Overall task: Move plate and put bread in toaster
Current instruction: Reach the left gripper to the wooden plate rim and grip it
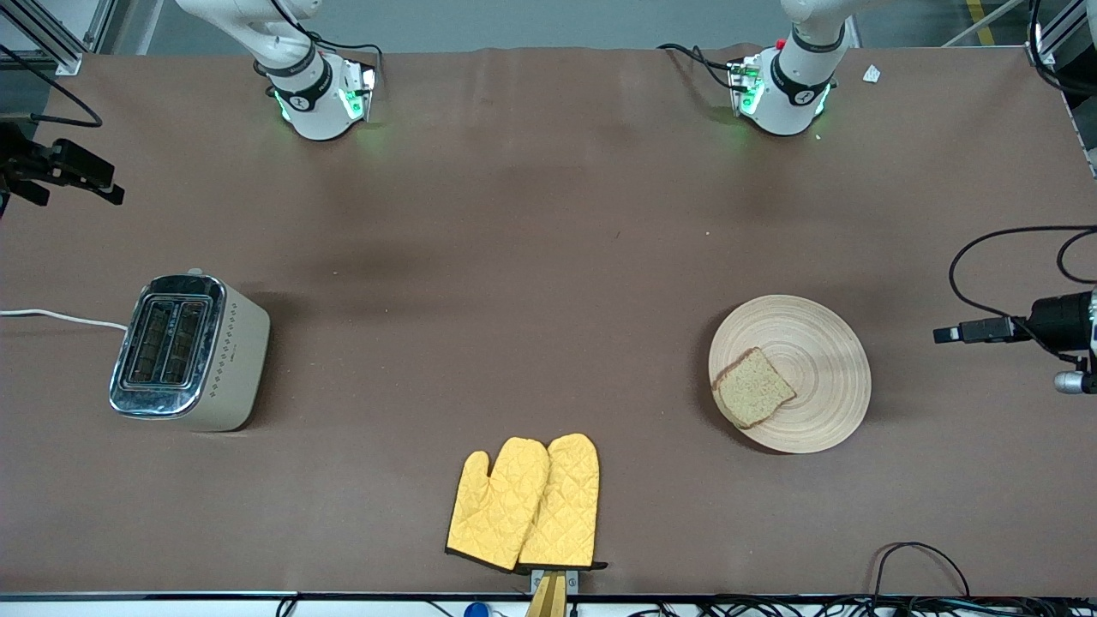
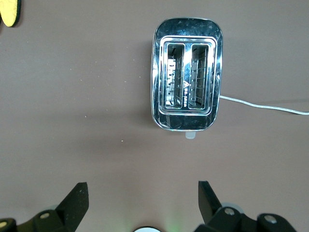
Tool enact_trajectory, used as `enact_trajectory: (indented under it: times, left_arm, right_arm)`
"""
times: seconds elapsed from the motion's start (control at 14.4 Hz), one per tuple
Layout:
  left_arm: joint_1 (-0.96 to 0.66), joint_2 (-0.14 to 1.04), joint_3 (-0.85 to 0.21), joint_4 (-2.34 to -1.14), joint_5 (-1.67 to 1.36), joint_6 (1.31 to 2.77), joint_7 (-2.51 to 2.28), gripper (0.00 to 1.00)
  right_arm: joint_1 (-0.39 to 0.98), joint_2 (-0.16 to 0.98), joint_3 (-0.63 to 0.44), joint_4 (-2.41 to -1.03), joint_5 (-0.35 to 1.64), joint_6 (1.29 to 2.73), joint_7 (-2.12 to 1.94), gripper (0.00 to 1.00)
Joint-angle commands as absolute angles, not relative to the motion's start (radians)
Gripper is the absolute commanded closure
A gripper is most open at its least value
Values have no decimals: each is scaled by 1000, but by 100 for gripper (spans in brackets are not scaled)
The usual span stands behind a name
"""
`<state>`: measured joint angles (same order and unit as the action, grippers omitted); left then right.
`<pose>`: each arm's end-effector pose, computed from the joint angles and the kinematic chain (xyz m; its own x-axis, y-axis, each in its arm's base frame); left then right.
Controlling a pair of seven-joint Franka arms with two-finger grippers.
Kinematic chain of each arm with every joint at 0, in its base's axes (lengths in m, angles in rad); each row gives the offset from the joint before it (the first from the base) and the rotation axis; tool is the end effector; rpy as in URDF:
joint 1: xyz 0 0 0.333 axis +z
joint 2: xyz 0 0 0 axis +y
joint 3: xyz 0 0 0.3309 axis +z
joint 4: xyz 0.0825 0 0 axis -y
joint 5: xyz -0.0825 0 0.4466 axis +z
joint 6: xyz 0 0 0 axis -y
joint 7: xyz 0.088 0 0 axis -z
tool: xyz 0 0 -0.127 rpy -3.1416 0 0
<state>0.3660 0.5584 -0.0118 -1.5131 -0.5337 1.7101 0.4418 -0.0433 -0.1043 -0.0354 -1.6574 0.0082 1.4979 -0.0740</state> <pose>0.6966 0.1971 0.2922 0.9889 0.0422 -0.1422 0.1163 -0.8155 0.5669 0.5718 -0.0450 0.6294 0.9985 -0.0036 -0.0542 -0.0045 -0.9999 -0.0159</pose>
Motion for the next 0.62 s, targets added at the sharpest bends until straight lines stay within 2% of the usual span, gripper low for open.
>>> enact_trajectory:
  times: [0.0,0.28,0.35,0.56]
  left_arm:
    - [396,684,-15,-1474,-668,1721,550,0]
    - [414,831,-15,-1474,-843,1723,708,1]
    - [413,853,-14,-1474,-856,1723,730,4]
    - [410,897,-17,-1473,-874,1723,817,26]
  right_arm:
    - [-37,-121,-40,-1663,20,1489,-81,0]
    - [-38,-121,-40,-1664,20,1488,-81,0]
    - [-38,-121,-40,-1664,20,1488,-81,0]
    - [-40,-121,-40,-1666,20,1482,-81,0]
